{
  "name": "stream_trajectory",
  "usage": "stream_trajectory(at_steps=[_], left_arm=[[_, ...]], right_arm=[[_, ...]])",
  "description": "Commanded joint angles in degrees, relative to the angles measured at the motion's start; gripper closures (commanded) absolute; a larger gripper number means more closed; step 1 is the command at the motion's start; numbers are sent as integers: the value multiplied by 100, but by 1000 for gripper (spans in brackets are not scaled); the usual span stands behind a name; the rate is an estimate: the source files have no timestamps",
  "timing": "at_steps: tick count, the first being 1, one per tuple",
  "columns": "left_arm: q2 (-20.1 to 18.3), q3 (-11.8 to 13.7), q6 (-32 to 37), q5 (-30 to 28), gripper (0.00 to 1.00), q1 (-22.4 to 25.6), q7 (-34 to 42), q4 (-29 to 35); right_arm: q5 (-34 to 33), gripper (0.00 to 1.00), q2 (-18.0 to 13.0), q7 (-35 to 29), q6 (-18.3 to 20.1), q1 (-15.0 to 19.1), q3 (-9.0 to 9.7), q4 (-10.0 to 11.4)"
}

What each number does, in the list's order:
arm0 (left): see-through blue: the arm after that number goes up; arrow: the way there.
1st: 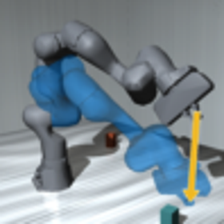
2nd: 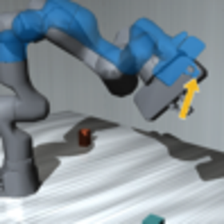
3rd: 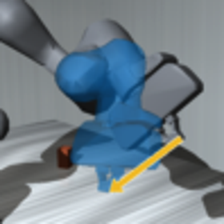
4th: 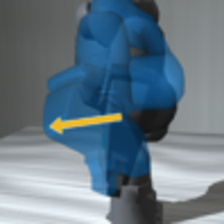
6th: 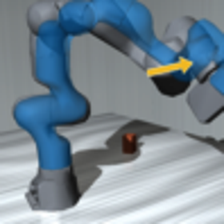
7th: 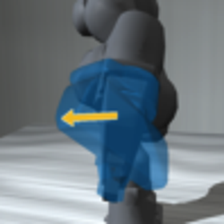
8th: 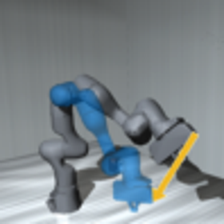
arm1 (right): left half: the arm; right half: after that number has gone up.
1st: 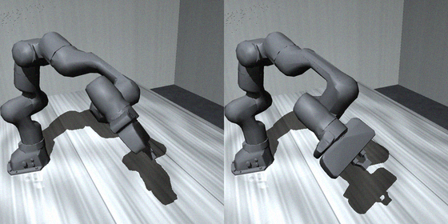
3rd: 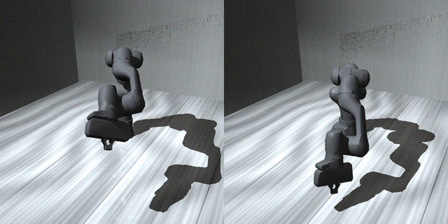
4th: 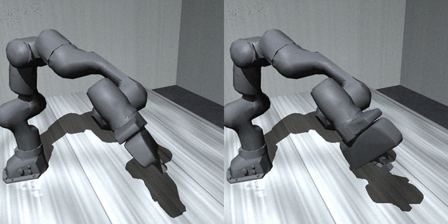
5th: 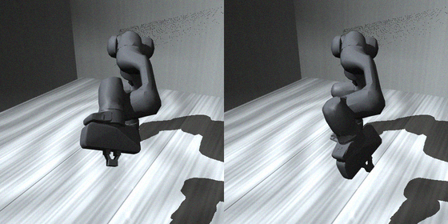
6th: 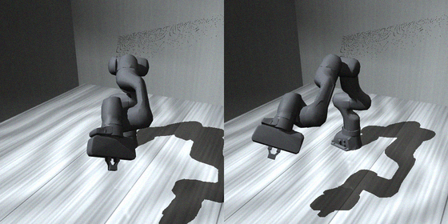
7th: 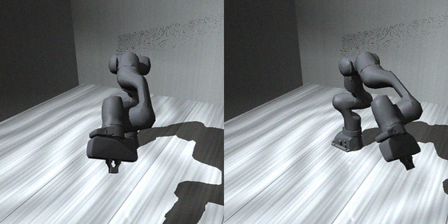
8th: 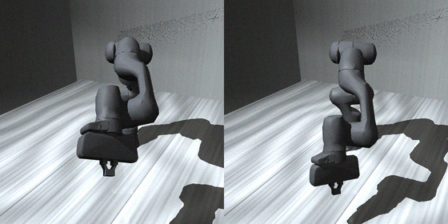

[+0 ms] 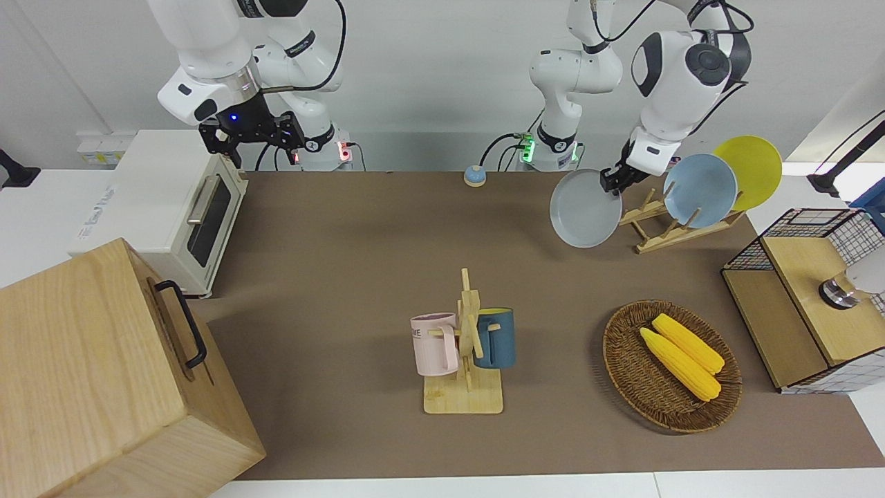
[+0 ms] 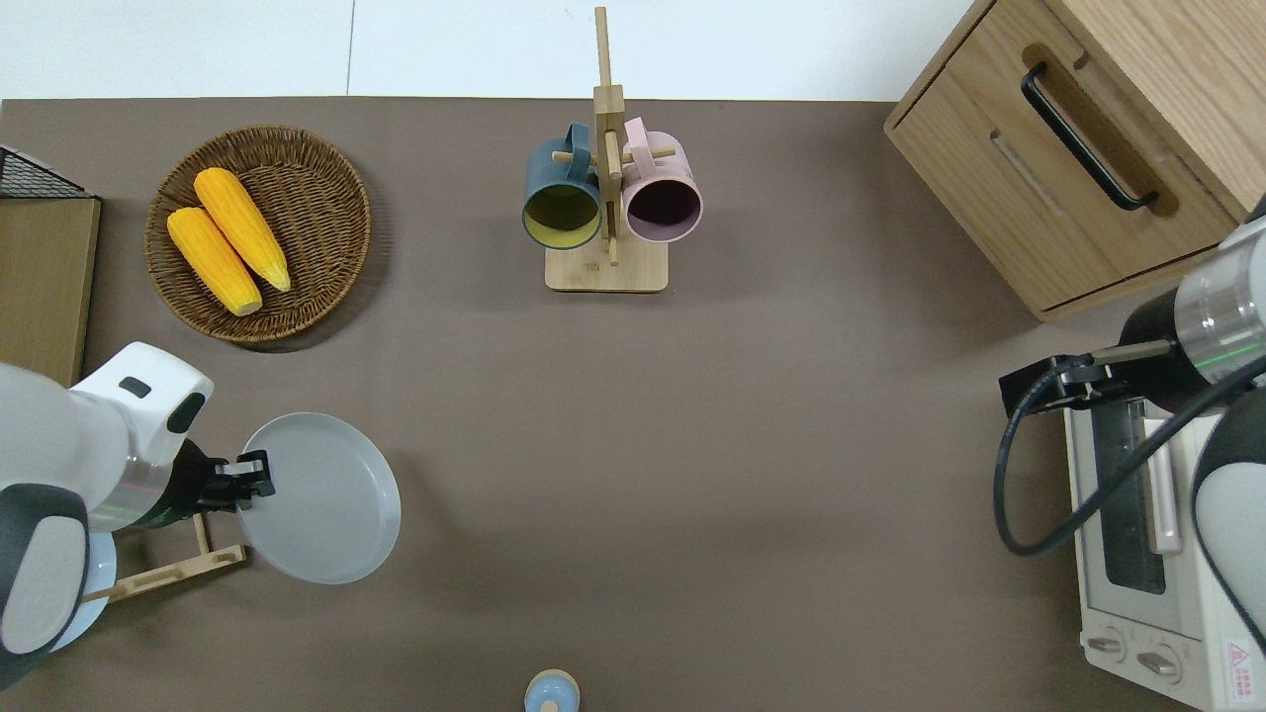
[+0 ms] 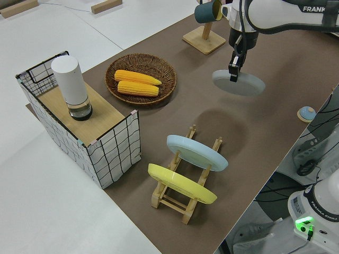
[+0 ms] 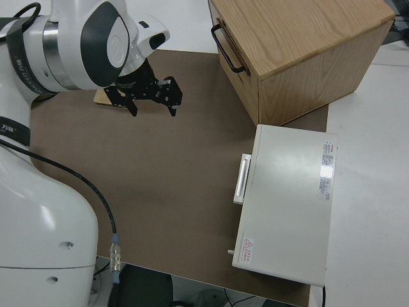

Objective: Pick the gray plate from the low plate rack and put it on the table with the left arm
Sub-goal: 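Carry the gray plate away from the rack and lower it onto the table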

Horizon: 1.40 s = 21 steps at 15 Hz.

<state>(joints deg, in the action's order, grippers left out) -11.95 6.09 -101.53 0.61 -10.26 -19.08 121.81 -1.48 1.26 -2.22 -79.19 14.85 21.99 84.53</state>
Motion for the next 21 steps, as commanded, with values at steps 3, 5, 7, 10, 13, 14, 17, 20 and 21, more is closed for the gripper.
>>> stream_trajectory(at_steps=[3,5,7,10,13,14,17,20,21], left_arm=[[-71,-275,-683,0,1000,-63,-553,589],[-53,-319,-841,9,1000,-81,-667,704],[-18,-363,-973,18,1000,-99,-746,800],[43,-521,-1158,245,1000,-134,-1097,915],[105,-600,-1220,308,1000,-134,-1239,941],[96,-600,-1220,308,1000,-125,-1239,933],[105,-591,-1220,308,1000,-134,-1230,941],[105,-591,-1220,308,586,-125,-1169,933],[105,-591,-1220,308,288,-125,-1134,933]], right_arm=[[-37,17,-12,-68,62,132,121,-41],[-28,17,-12,-68,62,132,121,-41],[-28,17,-12,-68,62,132,121,-41],[-37,17,-12,-68,62,132,113,-41],[-37,17,-12,-68,62,132,121,-41],[-37,17,-12,-68,62,132,121,-41],[-37,17,-12,-68,62,132,121,-41],[-28,17,-12,-68,62,132,121,-41],[-28,17,-12,-68,62,132,113,-41]])
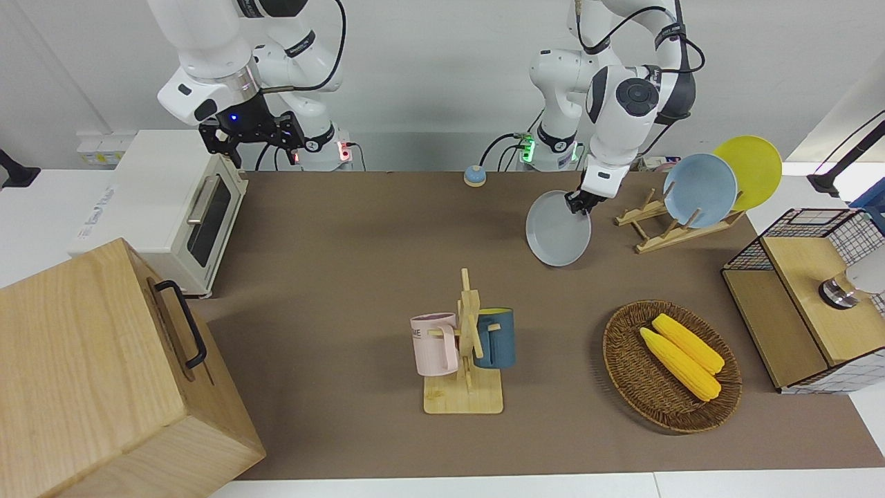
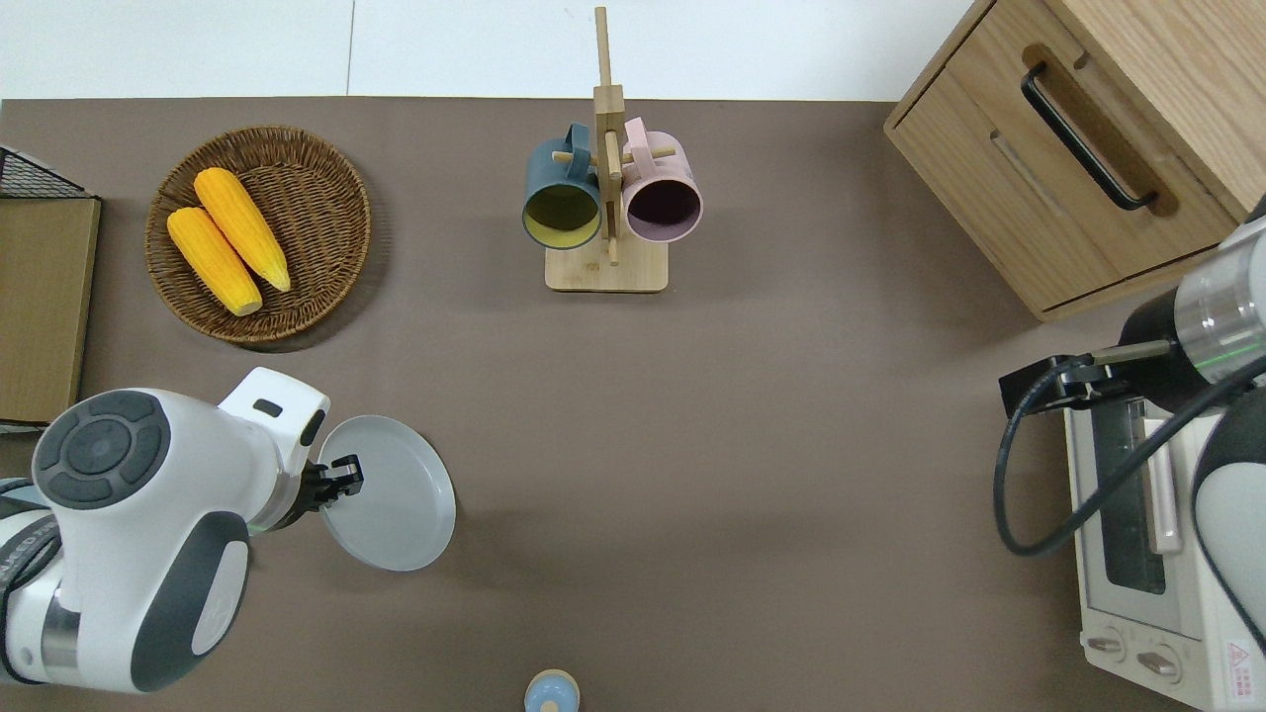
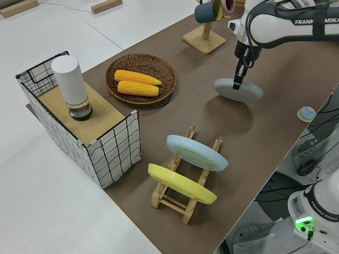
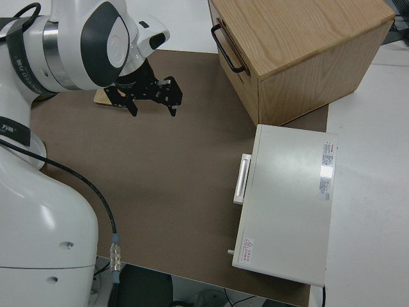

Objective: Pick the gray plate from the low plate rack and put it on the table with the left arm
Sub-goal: 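Carry the gray plate away from the rack and lower it onto the table, then open the left gripper and withdraw it back toward the rack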

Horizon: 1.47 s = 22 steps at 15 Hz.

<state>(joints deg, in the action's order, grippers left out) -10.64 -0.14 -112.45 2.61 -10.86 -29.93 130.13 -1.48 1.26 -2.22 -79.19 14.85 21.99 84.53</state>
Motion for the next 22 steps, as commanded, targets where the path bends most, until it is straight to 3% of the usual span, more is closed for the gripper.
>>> stream_trajectory(at_steps=[1,2,12,22], left_arm=[[-26,31,-128,108,84,-65,-39,100],[-26,31,-120,108,9,-65,-47,92],[-87,145,56,108,5,-39,426,-215],[18,409,1875,-58,5,40,1174,-2499]], right_arm=[[-37,17,-12,-68,62,132,121,-41],[-37,17,-12,-68,62,132,121,-41],[-37,17,-12,-68,62,132,113,-41],[-37,17,-12,-68,62,132,121,-41]])
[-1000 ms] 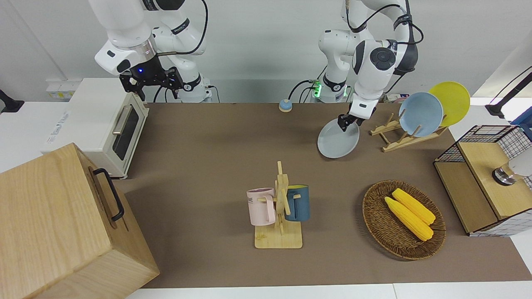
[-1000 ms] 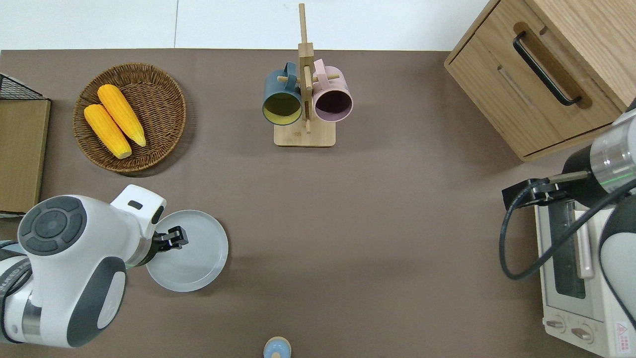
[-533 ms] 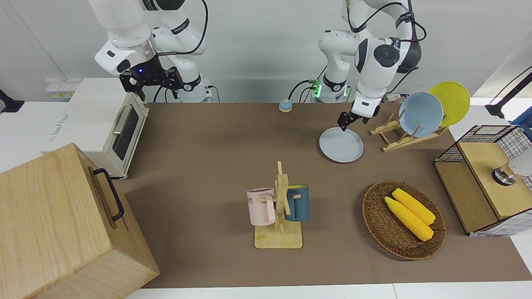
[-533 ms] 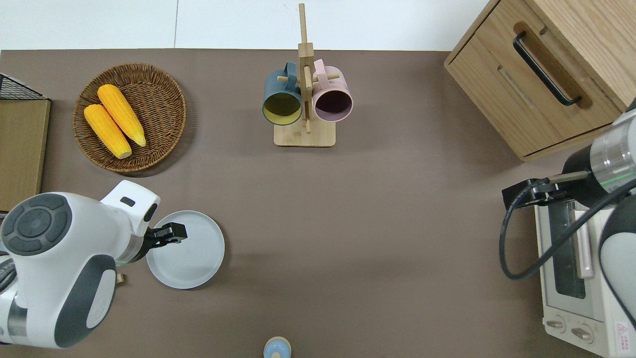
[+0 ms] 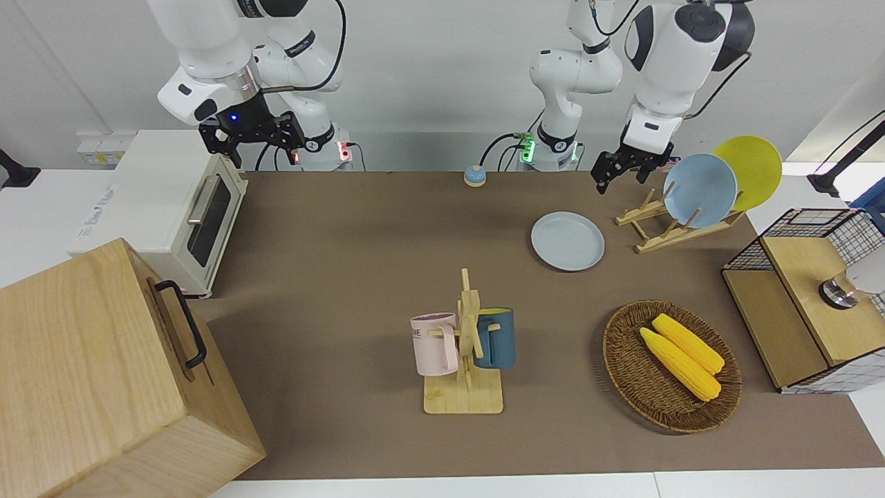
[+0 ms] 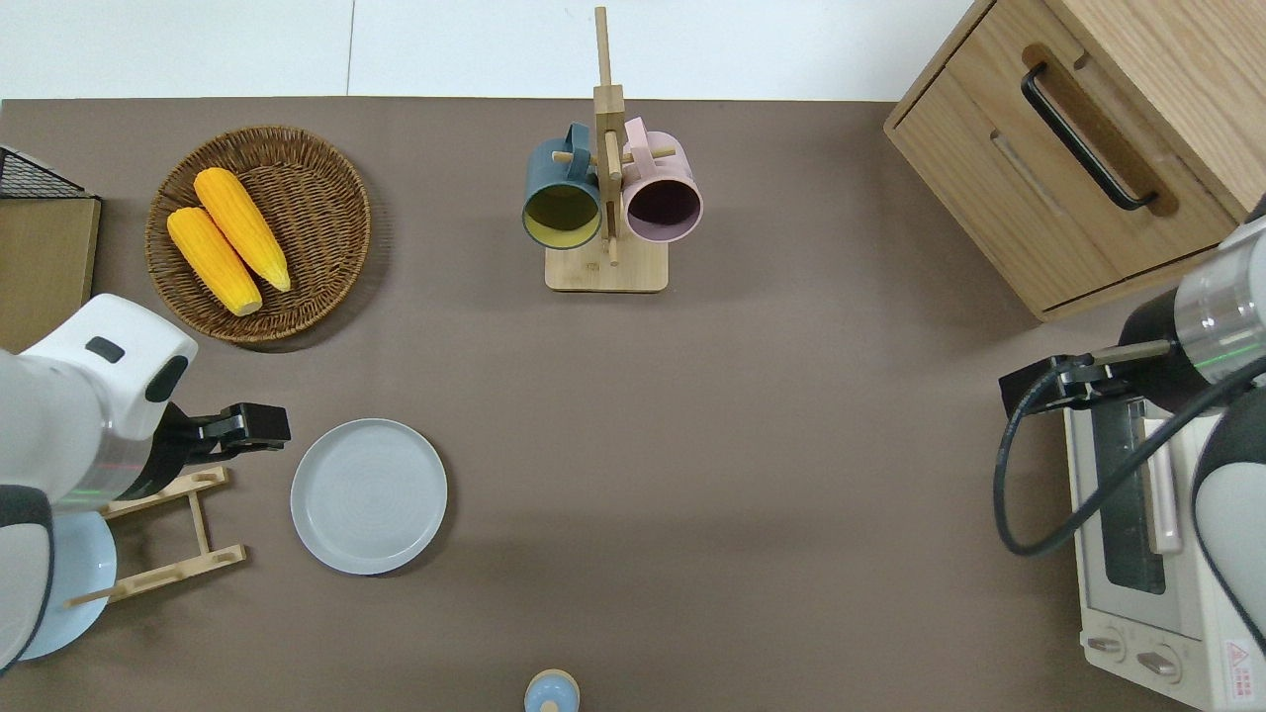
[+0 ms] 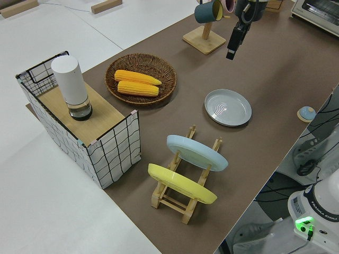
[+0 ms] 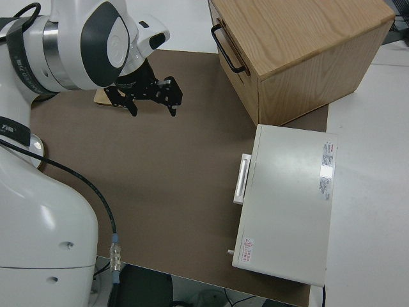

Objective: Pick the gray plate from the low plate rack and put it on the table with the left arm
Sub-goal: 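Open the left gripper and withdraw it back toward the rack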

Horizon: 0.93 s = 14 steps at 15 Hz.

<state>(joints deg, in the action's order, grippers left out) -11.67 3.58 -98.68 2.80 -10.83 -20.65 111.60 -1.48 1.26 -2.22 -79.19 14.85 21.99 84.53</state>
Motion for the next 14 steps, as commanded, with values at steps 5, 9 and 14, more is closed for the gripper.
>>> stream_trajectory(at_steps=[5,9,14], left_arm=[[436,73,990,-227,5,116,562,-1595],[587,46,1036,-262,5,212,711,-1808],[824,29,913,-368,5,503,1160,-1800]], right_arm=[[-37,17,-20,-68,62,132,113,-33],[-28,17,-20,-68,62,132,121,-33],[-37,17,-12,-68,62,132,121,-41]])
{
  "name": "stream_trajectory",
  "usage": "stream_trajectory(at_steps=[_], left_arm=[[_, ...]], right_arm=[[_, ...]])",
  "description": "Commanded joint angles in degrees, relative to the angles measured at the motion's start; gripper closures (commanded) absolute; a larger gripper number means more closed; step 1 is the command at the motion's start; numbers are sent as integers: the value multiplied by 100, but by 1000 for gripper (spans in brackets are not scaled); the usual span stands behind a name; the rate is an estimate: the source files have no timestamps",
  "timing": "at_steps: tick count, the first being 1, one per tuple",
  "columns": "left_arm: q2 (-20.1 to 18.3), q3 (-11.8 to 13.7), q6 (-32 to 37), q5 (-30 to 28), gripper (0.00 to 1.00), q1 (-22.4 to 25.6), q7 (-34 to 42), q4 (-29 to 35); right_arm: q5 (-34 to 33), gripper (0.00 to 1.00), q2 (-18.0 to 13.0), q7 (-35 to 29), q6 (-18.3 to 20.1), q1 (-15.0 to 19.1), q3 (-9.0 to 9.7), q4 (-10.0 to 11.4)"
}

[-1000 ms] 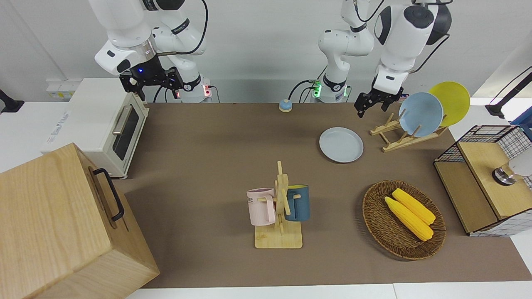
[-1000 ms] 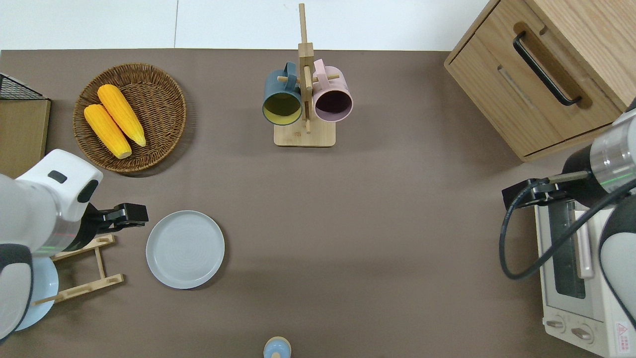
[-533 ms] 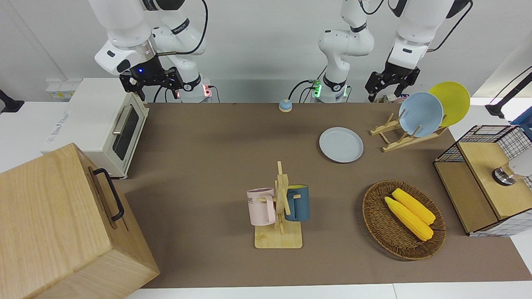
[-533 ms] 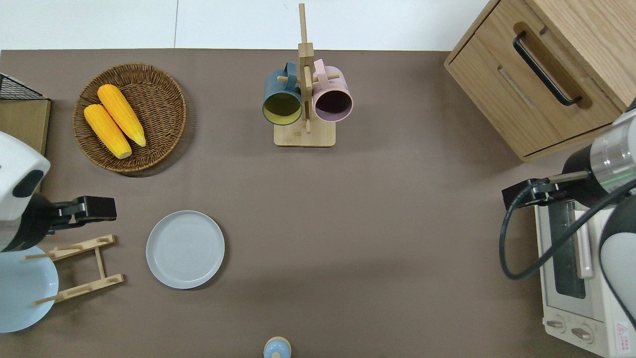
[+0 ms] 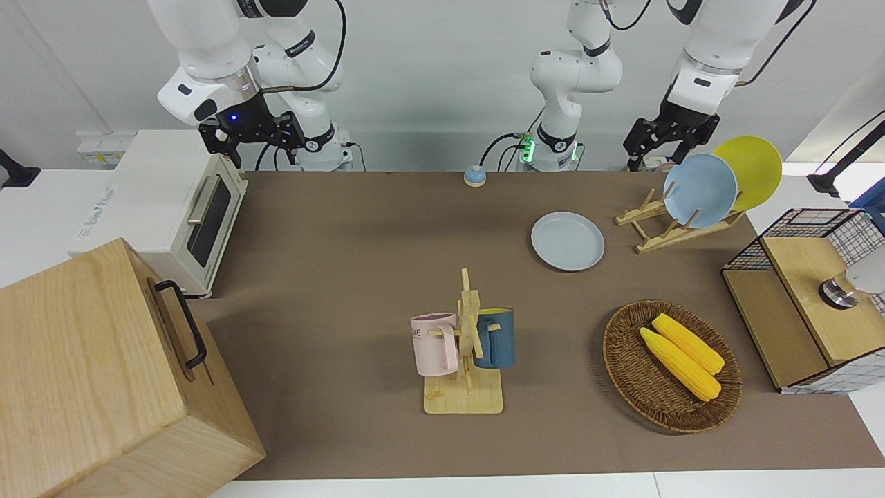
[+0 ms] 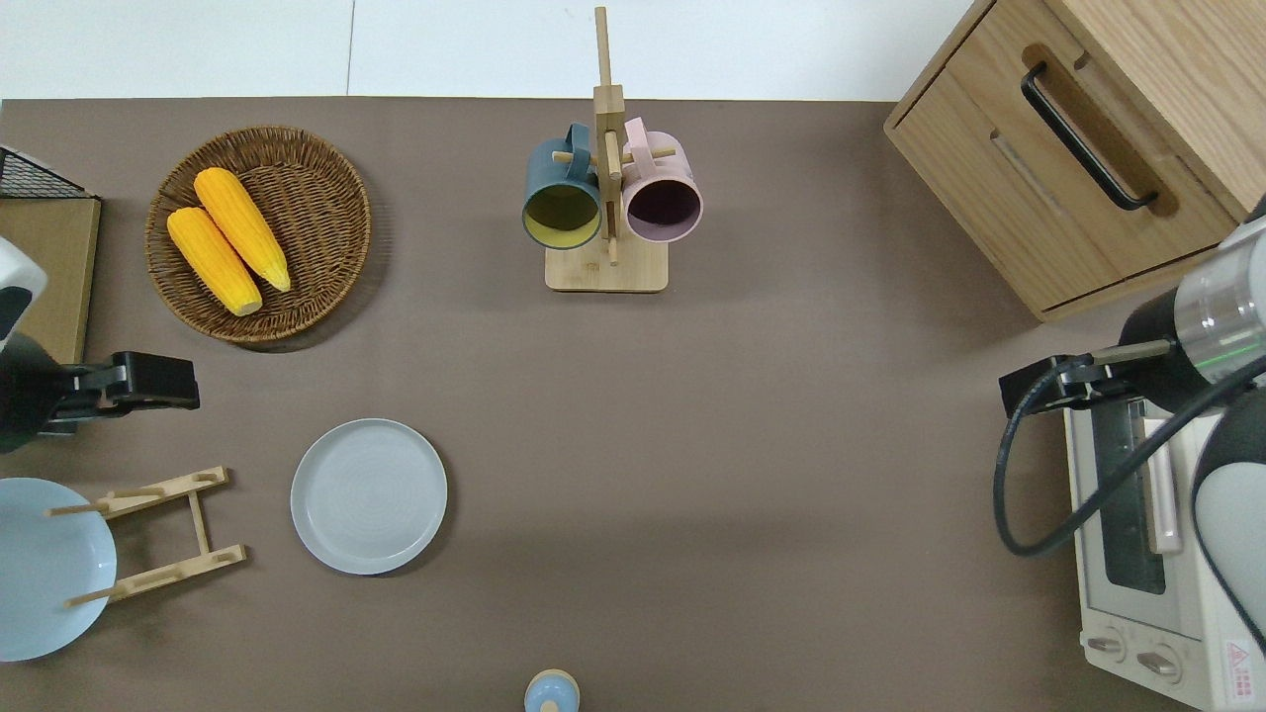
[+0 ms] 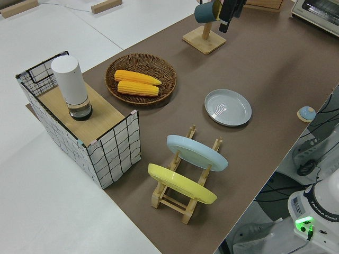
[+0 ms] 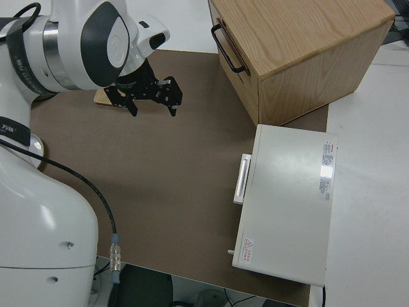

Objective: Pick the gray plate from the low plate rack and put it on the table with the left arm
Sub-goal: 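Open the left gripper and withdraw it back toward the rack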

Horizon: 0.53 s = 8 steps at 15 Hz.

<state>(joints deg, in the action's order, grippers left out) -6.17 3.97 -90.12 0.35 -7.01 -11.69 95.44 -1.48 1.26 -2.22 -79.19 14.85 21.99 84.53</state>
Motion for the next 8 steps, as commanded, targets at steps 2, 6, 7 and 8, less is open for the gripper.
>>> stream_trajectory(at_steps=[2,6,7,8], left_arm=[[274,-10,-128,-114,5,112,264,-122],[283,-10,-155,-61,5,33,255,-104],[283,-10,-155,-79,5,41,264,-95],[283,-10,-164,-62,5,33,264,-78]], right_arm=[[-28,17,-12,-68,62,132,121,-41],[-37,17,-12,-68,62,132,121,-41],[-37,17,-12,-68,62,132,121,-41],[-37,17,-12,-68,62,132,121,-41]])
